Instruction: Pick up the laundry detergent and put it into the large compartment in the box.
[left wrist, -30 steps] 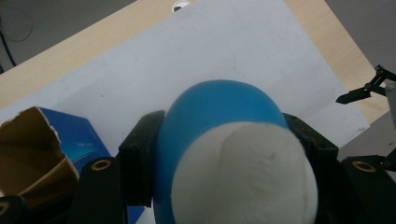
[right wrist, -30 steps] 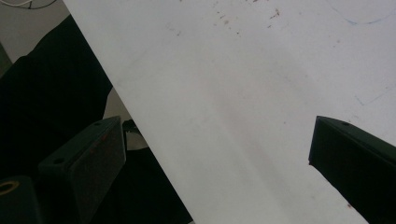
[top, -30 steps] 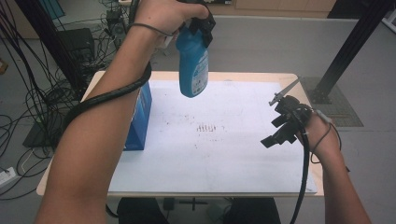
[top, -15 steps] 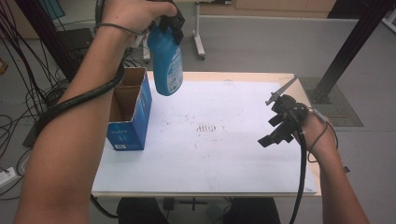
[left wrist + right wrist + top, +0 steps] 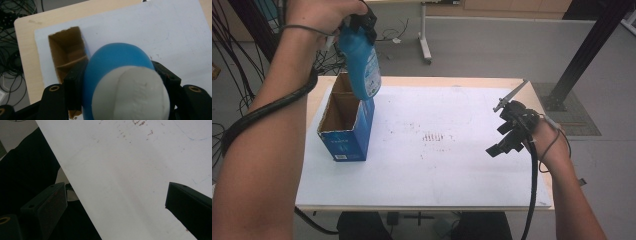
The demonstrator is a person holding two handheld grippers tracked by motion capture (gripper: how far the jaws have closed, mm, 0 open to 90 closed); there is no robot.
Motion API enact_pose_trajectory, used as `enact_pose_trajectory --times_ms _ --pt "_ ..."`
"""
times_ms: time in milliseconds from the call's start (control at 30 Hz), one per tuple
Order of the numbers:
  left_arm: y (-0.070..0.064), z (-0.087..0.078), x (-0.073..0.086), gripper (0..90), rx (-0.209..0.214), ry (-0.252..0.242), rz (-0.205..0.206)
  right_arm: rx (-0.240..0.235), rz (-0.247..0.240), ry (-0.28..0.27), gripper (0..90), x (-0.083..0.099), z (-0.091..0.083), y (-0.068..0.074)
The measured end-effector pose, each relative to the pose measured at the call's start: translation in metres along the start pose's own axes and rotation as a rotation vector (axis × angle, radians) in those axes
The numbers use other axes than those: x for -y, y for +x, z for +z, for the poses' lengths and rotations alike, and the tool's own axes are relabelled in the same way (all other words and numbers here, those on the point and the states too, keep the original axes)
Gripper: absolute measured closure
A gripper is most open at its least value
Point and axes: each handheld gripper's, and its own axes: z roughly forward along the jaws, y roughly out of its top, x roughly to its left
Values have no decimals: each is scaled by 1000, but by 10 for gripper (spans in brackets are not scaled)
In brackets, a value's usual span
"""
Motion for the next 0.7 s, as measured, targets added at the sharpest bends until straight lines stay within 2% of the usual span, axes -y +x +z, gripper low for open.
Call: enact_pose_trajectory --times_ms 133,200,300,400,700 --pt "17 -3 3 375 -14 5 -15 -3 0 2 35 -1 1 -1" --pt "24 -4 5 375 -16 -9 -43 -4 0 0 35 -1 1 -1" --pt "37 -8 8 375 -23 -7 -58 -6 -3 2 35 -2 2 -1" --pt "47 -11 13 375 -35 -7 -94 -6 -1 0 35 -2 2 -1" --pt "67 -3 21 375 -62 7 -150 -6 -7 -4 35 -4 2 -1"
